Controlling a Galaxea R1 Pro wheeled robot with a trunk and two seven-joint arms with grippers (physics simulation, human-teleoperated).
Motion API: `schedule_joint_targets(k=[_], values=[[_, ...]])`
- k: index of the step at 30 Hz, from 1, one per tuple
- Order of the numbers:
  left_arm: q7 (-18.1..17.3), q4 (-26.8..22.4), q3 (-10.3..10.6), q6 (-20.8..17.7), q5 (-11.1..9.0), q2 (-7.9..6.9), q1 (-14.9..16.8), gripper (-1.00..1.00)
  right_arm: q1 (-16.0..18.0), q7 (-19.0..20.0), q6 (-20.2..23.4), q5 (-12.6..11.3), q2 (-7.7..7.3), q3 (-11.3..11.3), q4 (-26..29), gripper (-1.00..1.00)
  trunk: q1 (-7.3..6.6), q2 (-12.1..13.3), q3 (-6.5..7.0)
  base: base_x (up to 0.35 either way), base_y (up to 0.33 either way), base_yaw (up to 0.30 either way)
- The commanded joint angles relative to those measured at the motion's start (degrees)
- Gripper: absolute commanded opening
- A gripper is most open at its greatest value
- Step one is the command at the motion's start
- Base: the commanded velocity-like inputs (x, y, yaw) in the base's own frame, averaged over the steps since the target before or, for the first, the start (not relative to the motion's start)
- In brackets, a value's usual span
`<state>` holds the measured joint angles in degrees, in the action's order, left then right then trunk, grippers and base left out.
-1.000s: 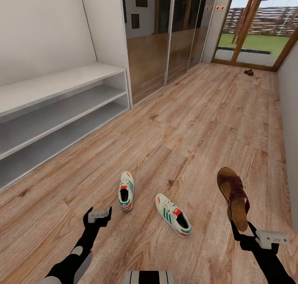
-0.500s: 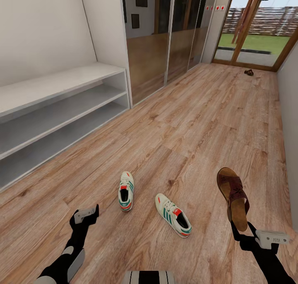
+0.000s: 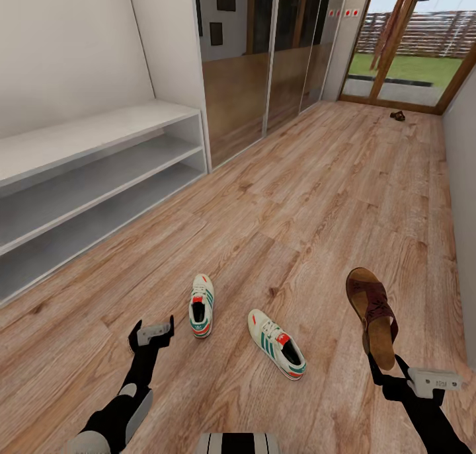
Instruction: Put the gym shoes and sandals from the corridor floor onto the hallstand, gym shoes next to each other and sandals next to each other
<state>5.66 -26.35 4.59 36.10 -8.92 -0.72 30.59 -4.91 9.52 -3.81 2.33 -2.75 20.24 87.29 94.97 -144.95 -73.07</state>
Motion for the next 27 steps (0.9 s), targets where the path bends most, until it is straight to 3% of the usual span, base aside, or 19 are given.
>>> schedule_joint_targets(k=[1,11,18,27], values=[[0.16,0.05,-0.1,0.59,0.31,0.22,0.14,1.0,0.0,0.02,0.05,-0.23,0.01,0.0,0.0,-1.0,0.0,0.0,0.0,0.0,0.0,0.0],[0.53,2.54,-0.79,6.84,0.28,3.07,0.63,1.0,-0.01,0.19,0.14,-0.37,0.02,-0.07,-0.01,-1.0,0.0,0.0,0.0,0.0,0.0,0.0],[0.68,5.33,1.22,7.71,0.1,4.0,0.62,1.0,-0.01,0.19,0.31,-0.44,-0.01,-0.16,-0.01,-1.0,0.0,0.0,0.0,0.0,0.0,0.0],[0.34,9.05,1.76,7.18,0.05,5.23,0.64,1.0,0.0,0.15,0.43,-0.53,0.02,-0.19,-0.01,-1.0,0.0,0.0,0.0,0.0,0.0,0.0]])
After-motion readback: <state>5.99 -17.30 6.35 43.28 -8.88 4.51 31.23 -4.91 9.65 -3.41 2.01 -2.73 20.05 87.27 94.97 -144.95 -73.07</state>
